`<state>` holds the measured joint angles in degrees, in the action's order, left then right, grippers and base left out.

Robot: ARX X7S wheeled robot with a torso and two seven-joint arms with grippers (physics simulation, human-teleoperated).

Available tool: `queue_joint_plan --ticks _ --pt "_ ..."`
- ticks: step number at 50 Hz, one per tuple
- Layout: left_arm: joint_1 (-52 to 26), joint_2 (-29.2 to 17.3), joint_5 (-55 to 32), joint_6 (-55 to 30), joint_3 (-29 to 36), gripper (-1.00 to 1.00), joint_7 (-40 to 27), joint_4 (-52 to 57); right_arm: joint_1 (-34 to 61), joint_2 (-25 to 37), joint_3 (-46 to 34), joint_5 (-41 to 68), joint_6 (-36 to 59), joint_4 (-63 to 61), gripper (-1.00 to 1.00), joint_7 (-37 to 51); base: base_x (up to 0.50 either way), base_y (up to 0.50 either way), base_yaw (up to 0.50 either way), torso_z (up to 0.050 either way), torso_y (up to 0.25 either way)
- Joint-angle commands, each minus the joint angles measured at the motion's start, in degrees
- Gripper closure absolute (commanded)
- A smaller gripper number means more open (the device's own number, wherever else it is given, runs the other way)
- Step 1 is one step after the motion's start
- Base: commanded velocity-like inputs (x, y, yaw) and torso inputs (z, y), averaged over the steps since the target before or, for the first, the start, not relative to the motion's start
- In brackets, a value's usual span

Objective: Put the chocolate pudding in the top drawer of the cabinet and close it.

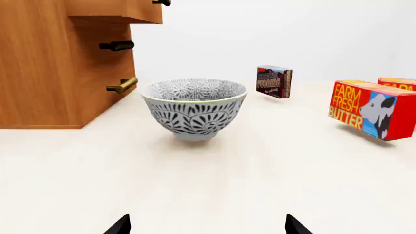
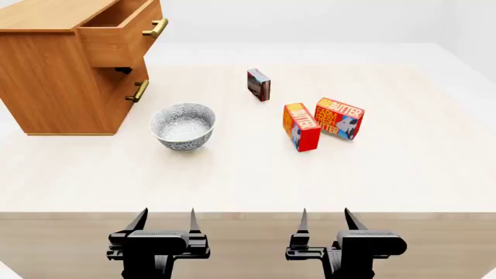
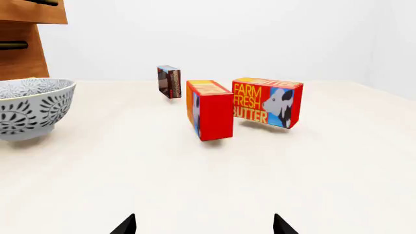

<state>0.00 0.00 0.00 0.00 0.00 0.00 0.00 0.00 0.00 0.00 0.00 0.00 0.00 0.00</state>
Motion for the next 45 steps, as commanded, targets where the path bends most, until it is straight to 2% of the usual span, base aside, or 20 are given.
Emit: queue_joint_plan --ticks 1,8,20,32,45 --pt "0.1 -0.9 -0.8 0.2 1.0 -1.00 -1.1 0.2 0.0 0.9 -1.2 0.8 0.0 0.1 -1.00 1.1 0.00 0.00 0.00 0.000 0.000" --pt "0.3 -2.3 -2.2 0.4 2.5 -1.00 -2.6 0.4 0.0 2.2 -3.0 2.1 -0.2 0.3 -1.00 2.3 0.00 0.00 0.00 0.000 0.000" --pt "1.3 -4.0 -4.1 5.3 3.4 -1.00 -3.0 1.2 -0.3 3.6 -4.7 3.4 -0.3 0.0 -1.00 3.3 0.00 0.00 0.00 0.000 0.000" --pt "1.8 -5.2 -6.0 7.8 4.6 -1.00 -2.2 1.8 -0.5 4.6 -5.9 4.4 -0.3 -0.4 -1.00 4.1 0.00 0.00 0.00 0.046 0.000" --pt "1.2 -6.4 -5.9 4.5 4.8 -1.00 -4.7 4.1 -0.2 5.4 -6.8 5.2 0.2 -1.6 -1.00 5.2 0.00 0.00 0.00 0.050 0.000"
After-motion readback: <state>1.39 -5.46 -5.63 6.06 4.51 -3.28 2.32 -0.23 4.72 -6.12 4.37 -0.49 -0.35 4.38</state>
